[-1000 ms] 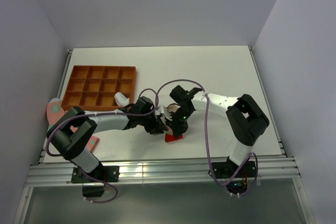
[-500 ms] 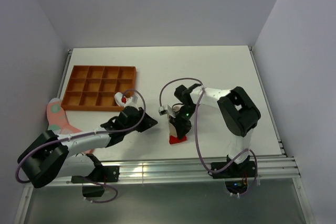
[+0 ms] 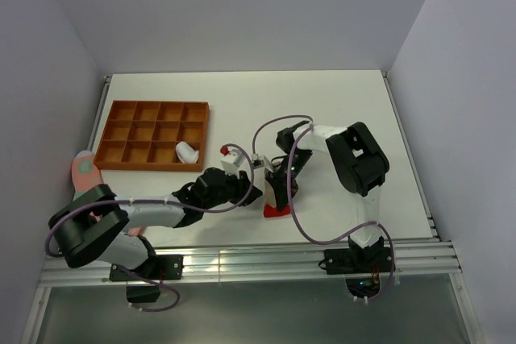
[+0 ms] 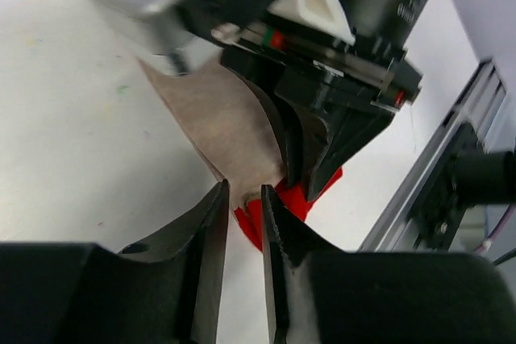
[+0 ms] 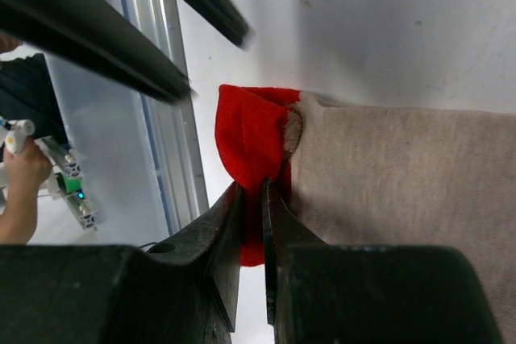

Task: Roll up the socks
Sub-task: Roll the sock at the center of the board.

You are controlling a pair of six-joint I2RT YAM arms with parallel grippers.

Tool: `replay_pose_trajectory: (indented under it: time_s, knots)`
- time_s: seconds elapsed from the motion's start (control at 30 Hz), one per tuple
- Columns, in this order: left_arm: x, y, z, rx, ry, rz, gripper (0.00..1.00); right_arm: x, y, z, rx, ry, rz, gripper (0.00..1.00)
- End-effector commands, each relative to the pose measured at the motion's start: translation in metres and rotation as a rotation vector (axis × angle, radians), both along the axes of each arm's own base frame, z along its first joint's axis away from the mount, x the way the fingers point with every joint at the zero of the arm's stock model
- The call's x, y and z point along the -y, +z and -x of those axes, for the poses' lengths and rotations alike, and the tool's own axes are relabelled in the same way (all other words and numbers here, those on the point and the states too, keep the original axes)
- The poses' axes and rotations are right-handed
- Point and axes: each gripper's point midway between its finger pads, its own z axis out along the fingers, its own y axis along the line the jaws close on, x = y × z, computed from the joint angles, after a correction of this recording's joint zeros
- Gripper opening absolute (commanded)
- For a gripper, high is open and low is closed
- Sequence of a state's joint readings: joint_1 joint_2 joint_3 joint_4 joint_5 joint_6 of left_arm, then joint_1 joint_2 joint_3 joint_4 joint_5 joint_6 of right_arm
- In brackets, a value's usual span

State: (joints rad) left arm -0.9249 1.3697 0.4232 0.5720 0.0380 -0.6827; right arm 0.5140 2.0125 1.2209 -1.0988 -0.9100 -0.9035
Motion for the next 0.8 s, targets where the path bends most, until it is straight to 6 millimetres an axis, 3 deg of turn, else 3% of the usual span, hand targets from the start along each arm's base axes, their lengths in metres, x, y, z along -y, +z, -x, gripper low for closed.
replay_pose_trajectory:
  time_s: [0.0, 0.17, 0.33, 0.77]
  knots:
    - [0.034, 0.023, 0.008, 0.141, -0.206, 0.039, 0.29, 0.0, 0.01, -0.002, -0.03, -0.001, -0.026, 0.0]
    - [0.059, 0.012, 0.021, 0.14, -0.312, 0.034, 0.32, 0.003, 0.008, -0.004, -0.043, -0.009, -0.022, 0.0]
    - [0.072, 0.002, 0.028, 0.122, -0.369, 0.03, 0.36, 0.005, 0.007, -0.006, -0.05, -0.016, -0.019, 0.0]
    - [0.07, -0.022, 0.037, 0.098, -0.423, -0.049, 0.39, 0.007, 0.006, -0.009, -0.056, -0.025, -0.018, 0.0]
